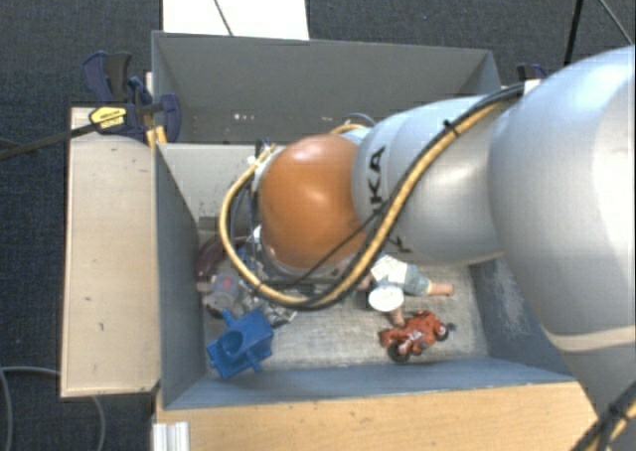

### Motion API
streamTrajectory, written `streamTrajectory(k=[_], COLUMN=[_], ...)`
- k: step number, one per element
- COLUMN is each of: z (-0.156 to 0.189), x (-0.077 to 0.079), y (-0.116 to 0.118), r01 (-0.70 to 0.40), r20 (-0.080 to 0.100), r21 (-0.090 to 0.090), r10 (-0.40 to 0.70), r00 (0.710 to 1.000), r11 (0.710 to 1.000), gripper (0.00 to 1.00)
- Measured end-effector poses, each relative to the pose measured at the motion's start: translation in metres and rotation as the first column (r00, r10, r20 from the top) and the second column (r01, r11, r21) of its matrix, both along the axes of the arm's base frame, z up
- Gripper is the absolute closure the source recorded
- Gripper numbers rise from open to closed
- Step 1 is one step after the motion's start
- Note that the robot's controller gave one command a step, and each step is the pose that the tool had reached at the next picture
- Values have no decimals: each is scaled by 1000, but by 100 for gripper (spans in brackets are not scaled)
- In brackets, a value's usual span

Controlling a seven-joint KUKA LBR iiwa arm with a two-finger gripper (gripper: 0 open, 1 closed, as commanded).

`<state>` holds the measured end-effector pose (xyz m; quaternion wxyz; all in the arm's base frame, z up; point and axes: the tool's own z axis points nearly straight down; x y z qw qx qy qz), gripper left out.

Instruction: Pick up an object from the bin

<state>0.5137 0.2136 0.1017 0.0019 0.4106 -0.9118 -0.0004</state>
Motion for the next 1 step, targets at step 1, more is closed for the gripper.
streamTrajectory(k=[1], z=[56], x=[6], y=[0], r01=[29], r20=[2], r21=[1], r10=[-29], r00=[1000], r11=[1000], gripper=[100])
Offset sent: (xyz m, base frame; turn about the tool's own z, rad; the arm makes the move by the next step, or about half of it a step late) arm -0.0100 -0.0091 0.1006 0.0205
